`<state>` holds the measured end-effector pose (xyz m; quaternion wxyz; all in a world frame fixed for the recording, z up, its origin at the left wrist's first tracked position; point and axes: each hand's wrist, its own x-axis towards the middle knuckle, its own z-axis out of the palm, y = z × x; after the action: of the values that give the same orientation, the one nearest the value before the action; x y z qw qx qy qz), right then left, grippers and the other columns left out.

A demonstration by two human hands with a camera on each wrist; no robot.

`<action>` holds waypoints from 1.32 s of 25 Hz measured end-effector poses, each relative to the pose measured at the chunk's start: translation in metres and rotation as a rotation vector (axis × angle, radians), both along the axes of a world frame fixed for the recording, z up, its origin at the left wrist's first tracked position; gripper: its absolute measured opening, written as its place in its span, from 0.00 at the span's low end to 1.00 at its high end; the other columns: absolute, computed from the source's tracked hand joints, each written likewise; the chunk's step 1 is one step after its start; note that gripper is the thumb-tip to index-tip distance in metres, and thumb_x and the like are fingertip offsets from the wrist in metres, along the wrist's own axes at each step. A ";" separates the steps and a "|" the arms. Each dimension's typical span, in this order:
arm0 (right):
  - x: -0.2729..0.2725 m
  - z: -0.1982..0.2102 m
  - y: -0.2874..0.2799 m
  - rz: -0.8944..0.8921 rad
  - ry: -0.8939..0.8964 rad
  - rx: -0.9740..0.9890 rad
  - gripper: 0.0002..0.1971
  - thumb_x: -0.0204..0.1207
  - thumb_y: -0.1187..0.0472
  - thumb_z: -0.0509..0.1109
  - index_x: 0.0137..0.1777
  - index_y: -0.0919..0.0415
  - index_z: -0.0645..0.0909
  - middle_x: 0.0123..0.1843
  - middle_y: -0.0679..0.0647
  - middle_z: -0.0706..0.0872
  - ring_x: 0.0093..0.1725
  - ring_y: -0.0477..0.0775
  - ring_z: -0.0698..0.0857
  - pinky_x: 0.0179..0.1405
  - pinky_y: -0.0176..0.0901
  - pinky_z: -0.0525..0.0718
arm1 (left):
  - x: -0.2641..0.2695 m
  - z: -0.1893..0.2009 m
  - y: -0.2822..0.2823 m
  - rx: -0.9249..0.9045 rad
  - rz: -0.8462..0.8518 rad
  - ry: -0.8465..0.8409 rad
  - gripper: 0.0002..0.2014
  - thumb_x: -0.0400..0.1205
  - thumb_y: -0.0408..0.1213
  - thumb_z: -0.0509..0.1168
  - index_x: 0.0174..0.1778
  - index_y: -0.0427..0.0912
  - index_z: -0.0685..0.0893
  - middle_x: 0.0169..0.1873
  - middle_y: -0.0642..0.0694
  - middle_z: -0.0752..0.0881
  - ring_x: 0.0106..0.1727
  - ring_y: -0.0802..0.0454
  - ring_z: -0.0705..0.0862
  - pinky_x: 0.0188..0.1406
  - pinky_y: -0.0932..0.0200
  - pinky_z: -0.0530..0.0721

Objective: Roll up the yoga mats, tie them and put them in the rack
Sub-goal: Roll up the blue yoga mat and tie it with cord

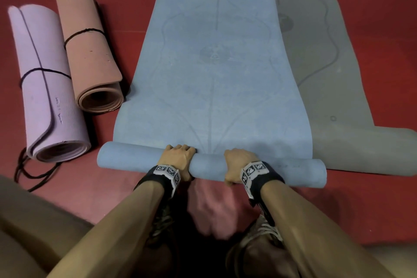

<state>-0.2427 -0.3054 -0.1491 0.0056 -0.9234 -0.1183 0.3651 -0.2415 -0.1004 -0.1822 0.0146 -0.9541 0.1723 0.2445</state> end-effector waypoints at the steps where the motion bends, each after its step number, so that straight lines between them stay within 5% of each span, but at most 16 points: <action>1: -0.007 -0.002 -0.002 0.034 -0.068 0.009 0.29 0.61 0.52 0.80 0.62 0.59 0.77 0.57 0.55 0.83 0.55 0.57 0.84 0.45 0.43 0.78 | 0.003 0.002 0.000 0.017 0.003 0.022 0.32 0.69 0.53 0.73 0.69 0.55 0.73 0.63 0.53 0.81 0.66 0.50 0.80 0.68 0.51 0.71; 4: -0.022 -0.007 -0.007 0.153 -0.259 0.023 0.30 0.63 0.50 0.78 0.63 0.60 0.72 0.58 0.57 0.81 0.58 0.59 0.80 0.58 0.48 0.76 | 0.016 0.003 -0.013 0.154 0.029 0.095 0.28 0.67 0.54 0.74 0.64 0.60 0.77 0.58 0.55 0.85 0.60 0.52 0.85 0.59 0.55 0.77; 7: -0.026 -0.010 -0.003 0.182 -0.354 -0.044 0.31 0.63 0.53 0.76 0.64 0.61 0.71 0.58 0.58 0.82 0.59 0.61 0.77 0.58 0.52 0.75 | 0.024 0.011 -0.027 0.316 0.134 0.161 0.27 0.64 0.53 0.77 0.59 0.64 0.79 0.53 0.58 0.87 0.55 0.54 0.88 0.49 0.60 0.82; 13: -0.003 0.001 -0.001 0.071 -0.140 0.010 0.25 0.65 0.53 0.77 0.61 0.57 0.77 0.56 0.55 0.85 0.56 0.58 0.84 0.52 0.45 0.80 | 0.004 0.003 0.003 -0.003 0.053 0.036 0.38 0.64 0.53 0.75 0.71 0.54 0.71 0.64 0.51 0.76 0.67 0.49 0.76 0.67 0.49 0.70; 16: 0.022 0.007 0.000 -0.046 0.069 0.013 0.29 0.52 0.52 0.83 0.56 0.54 0.84 0.51 0.52 0.86 0.49 0.56 0.86 0.46 0.45 0.88 | -0.010 0.000 0.001 -0.022 -0.012 -0.119 0.38 0.66 0.54 0.72 0.73 0.52 0.70 0.63 0.50 0.76 0.65 0.47 0.77 0.69 0.47 0.66; 20: 0.030 0.003 0.003 -0.058 0.198 0.013 0.33 0.44 0.49 0.84 0.54 0.53 0.84 0.49 0.51 0.88 0.46 0.55 0.86 0.48 0.51 0.90 | -0.006 0.003 0.003 -0.012 -0.015 -0.063 0.39 0.68 0.54 0.72 0.75 0.52 0.68 0.64 0.51 0.78 0.66 0.48 0.77 0.69 0.47 0.67; 26: -0.007 -0.002 -0.004 0.092 -0.124 -0.002 0.35 0.60 0.43 0.80 0.64 0.55 0.71 0.57 0.54 0.82 0.58 0.58 0.80 0.56 0.55 0.82 | 0.013 0.011 -0.004 0.052 0.024 0.085 0.34 0.68 0.53 0.74 0.71 0.57 0.71 0.60 0.52 0.81 0.64 0.49 0.81 0.65 0.45 0.74; 29: -0.019 -0.001 -0.002 0.188 -0.316 -0.052 0.34 0.65 0.46 0.78 0.66 0.58 0.69 0.60 0.57 0.76 0.59 0.59 0.75 0.56 0.53 0.76 | 0.027 0.014 -0.020 0.217 0.089 0.154 0.30 0.62 0.55 0.77 0.61 0.63 0.77 0.52 0.56 0.86 0.56 0.51 0.87 0.49 0.55 0.79; 31: -0.018 0.002 -0.001 0.150 -0.302 -0.053 0.31 0.66 0.49 0.77 0.65 0.58 0.70 0.60 0.57 0.77 0.58 0.59 0.77 0.58 0.52 0.76 | 0.030 0.016 -0.029 0.298 0.150 0.193 0.29 0.59 0.56 0.80 0.55 0.65 0.78 0.47 0.58 0.86 0.51 0.54 0.88 0.43 0.59 0.78; 33: -0.013 0.003 0.000 0.112 -0.238 -0.034 0.28 0.67 0.50 0.77 0.64 0.58 0.72 0.59 0.57 0.79 0.58 0.59 0.79 0.60 0.51 0.78 | 0.027 0.010 -0.022 0.225 0.115 0.193 0.35 0.58 0.57 0.80 0.61 0.63 0.76 0.54 0.57 0.85 0.57 0.53 0.86 0.51 0.54 0.77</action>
<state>-0.2554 -0.3050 -0.1460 -0.0446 -0.9521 -0.1630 0.2547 -0.2148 -0.1229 -0.1718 0.0910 -0.9268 0.0894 0.3532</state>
